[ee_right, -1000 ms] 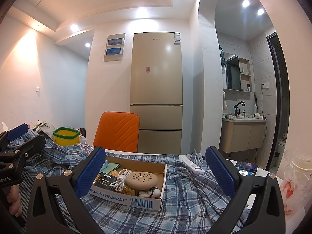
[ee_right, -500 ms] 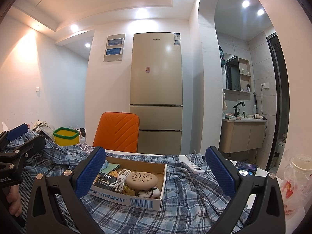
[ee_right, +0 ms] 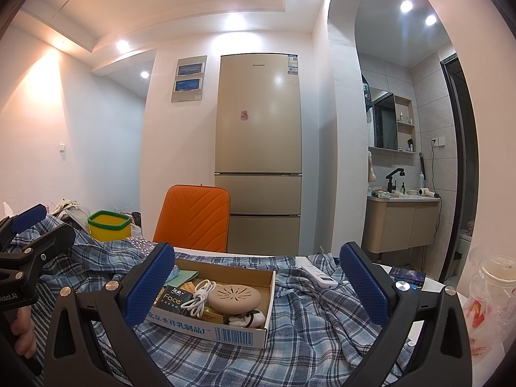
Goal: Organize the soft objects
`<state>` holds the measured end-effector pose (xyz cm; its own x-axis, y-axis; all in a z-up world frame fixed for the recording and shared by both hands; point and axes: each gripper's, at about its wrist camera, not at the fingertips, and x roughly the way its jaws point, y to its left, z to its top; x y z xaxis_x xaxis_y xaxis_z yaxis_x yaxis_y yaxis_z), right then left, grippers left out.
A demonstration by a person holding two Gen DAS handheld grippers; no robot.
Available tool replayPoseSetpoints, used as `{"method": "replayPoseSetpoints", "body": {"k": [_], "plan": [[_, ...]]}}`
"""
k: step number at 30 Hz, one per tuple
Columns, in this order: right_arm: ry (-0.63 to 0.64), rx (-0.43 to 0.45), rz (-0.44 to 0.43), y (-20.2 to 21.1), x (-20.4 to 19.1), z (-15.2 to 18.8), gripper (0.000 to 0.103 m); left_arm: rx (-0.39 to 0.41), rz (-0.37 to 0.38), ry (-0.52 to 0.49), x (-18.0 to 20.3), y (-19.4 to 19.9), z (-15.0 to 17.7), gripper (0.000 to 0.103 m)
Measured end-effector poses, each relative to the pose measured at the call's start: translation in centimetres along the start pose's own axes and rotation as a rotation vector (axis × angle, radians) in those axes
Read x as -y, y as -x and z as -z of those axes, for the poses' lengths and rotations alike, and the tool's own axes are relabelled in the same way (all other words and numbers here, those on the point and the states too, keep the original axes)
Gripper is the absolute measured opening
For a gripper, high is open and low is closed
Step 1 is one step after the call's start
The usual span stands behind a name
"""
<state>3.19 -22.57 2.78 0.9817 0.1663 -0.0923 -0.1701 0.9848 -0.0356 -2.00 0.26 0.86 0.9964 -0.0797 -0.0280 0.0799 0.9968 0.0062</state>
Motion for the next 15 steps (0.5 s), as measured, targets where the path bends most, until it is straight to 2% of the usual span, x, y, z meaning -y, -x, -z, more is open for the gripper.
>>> {"method": "replayPoseSetpoints", "body": {"k": [15], "plan": [[-0.001,0.0,0.0,0.02,0.03,-0.05,0.103,-0.004,-0.001,0.004,-0.03,-0.03,-0.01,0.103]]}}
